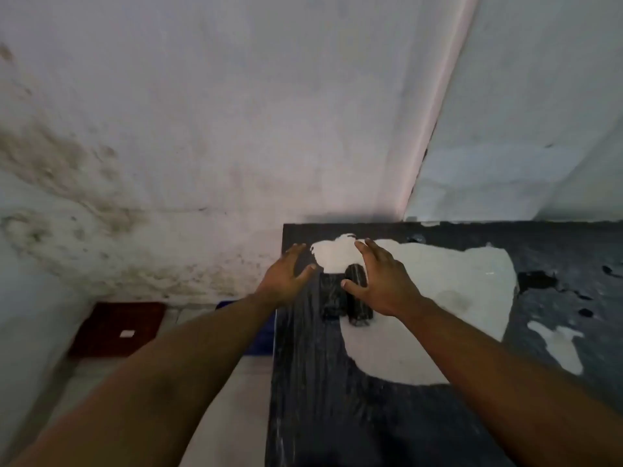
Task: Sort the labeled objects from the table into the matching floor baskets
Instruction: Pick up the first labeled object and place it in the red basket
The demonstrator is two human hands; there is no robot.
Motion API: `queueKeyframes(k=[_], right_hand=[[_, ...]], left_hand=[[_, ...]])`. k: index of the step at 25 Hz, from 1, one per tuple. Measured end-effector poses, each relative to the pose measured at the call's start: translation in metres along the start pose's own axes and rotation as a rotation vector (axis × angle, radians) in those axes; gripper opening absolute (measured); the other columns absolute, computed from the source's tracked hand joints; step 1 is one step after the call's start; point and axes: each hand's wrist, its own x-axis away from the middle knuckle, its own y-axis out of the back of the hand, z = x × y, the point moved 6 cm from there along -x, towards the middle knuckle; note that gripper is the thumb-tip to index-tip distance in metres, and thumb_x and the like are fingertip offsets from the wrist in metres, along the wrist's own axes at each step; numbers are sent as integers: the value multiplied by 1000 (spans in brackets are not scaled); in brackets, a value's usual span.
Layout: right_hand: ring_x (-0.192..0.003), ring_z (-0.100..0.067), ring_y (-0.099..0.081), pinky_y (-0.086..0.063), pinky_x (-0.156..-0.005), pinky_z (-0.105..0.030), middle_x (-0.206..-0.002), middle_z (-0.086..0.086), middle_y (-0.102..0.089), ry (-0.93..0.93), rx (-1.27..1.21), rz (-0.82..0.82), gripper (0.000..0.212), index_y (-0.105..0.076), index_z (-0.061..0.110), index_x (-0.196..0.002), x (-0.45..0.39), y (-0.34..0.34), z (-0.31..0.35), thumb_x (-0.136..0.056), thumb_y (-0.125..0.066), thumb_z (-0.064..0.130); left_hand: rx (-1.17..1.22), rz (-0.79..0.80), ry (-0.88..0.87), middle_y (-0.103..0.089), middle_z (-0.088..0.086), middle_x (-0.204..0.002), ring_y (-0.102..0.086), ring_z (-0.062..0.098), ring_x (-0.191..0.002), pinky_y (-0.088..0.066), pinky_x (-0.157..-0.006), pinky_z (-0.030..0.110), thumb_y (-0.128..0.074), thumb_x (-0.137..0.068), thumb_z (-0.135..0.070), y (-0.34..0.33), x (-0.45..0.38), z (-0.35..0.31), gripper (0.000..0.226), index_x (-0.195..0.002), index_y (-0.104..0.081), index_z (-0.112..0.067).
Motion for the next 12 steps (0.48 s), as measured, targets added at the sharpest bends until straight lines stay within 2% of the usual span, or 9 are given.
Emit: queueKeyframes(k=[3,7,10,12], right_hand=[[-143,-30,-26,-30,-112,-50,-160,-9,-22,-11,67,127,96,-18,23,-149,-4,-37,-13,-74,-60,67],[-140,-33,-28,-28,-111,-50,-158,-11,-21,63,150,252,103,-15,23,-148,-16,-78,-20,-68,-64,66],[-143,-37,-18,-20,-114,-50,-159,-13,-18,136,254,299,109,-12,23,-149,-35,-97,-17,-64,-67,64],[-143,-38,-17,-15,-115,-52,-160,-14,-14,201,329,323,113,-12,23,-150,-48,-109,-9,-62,-71,62]], left_hand=[[-162,113,75,-12,0,-164,-18,23,-148,-19,-119,46,-45,-91,-62,-37,19,41,75,-152,-16,-31],[-436,260,115,13,2,-164,15,19,-148,11,-116,47,-28,-86,-77,-86,46,88,90,-154,3,-27],[-629,241,107,30,4,-157,35,18,-141,29,-109,48,-10,-80,-84,-107,56,97,96,-149,20,-25],[-713,191,105,32,6,-156,39,18,-139,29,-109,51,-4,-81,-84,-113,60,97,95,-148,23,-22]])
